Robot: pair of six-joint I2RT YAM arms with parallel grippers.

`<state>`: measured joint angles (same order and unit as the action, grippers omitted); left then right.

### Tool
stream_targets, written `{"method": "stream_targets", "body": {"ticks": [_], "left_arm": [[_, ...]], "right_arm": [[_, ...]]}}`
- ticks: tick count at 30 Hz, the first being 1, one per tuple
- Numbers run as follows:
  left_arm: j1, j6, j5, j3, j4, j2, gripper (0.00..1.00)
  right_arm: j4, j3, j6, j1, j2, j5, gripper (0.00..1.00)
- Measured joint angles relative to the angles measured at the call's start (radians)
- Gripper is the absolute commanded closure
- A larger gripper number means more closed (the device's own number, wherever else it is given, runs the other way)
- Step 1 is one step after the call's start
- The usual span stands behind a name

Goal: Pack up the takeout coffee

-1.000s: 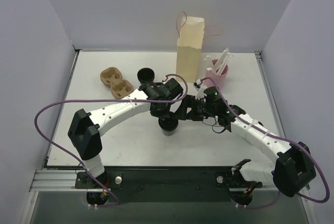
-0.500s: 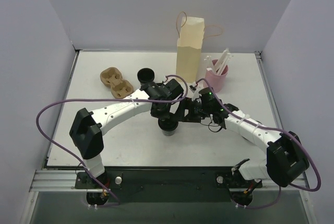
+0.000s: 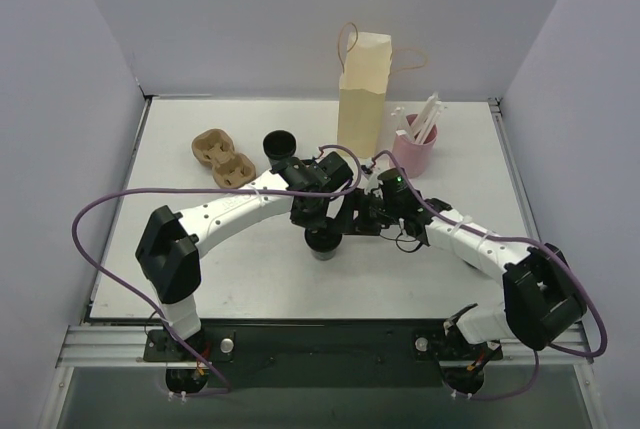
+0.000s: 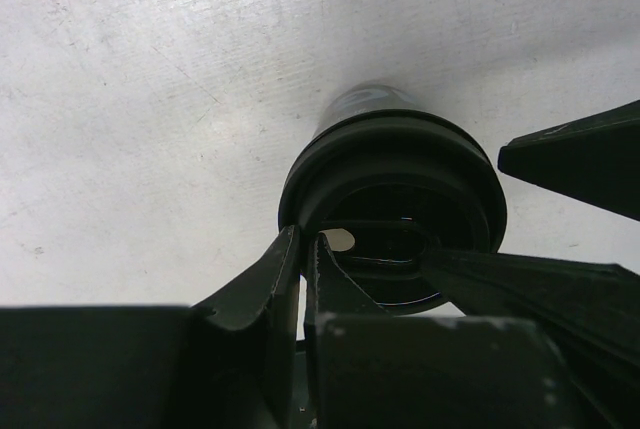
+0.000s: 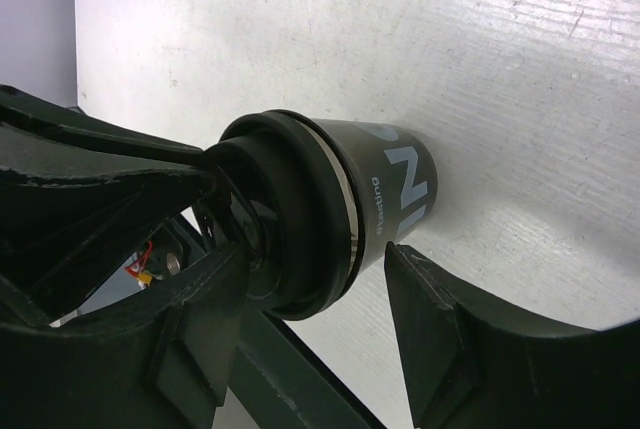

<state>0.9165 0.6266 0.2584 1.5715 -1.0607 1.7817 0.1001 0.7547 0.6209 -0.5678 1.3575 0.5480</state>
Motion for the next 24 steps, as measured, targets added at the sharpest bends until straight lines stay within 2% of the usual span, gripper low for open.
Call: {"method": "stream_targets", "body": {"ticks": [4, 7, 9, 15, 20, 24], "left_arm": [[-0.001, 0.000, -0.002, 0.000, 0.006, 0.000, 0.96], [-0.002, 0.000, -0.003, 0.000, 0.009, 0.003, 0.84], [-0.002, 0.002, -0.004, 0.000, 0.011, 0.003, 0.74], [-0.006, -0.003, -0.001, 0.000, 0.012, 0.003, 0.52], [-0.034, -0.013, 0.003, -0.017, 0.033, -0.032, 0.48], [-0.085, -0.023, -0.045, -0.136, 0.121, -0.159, 0.48]], "right_arm": [[0.006, -0.006, 0.001, 0.000, 0.015, 0.003, 0.52], [0.013, -0.009, 0.001, 0.000, 0.017, 0.006, 0.59], [0.018, -0.009, 0.001, 0.000, 0.017, 0.010, 0.62], [0.040, -0.025, 0.000, 0.000, 0.019, 0.011, 0.68], [0.063, -0.027, 0.000, 0.000, 0.029, 0.019, 0.70], [0.080, -0.027, 0.000, 0.004, 0.041, 0.035, 0.71]]}}
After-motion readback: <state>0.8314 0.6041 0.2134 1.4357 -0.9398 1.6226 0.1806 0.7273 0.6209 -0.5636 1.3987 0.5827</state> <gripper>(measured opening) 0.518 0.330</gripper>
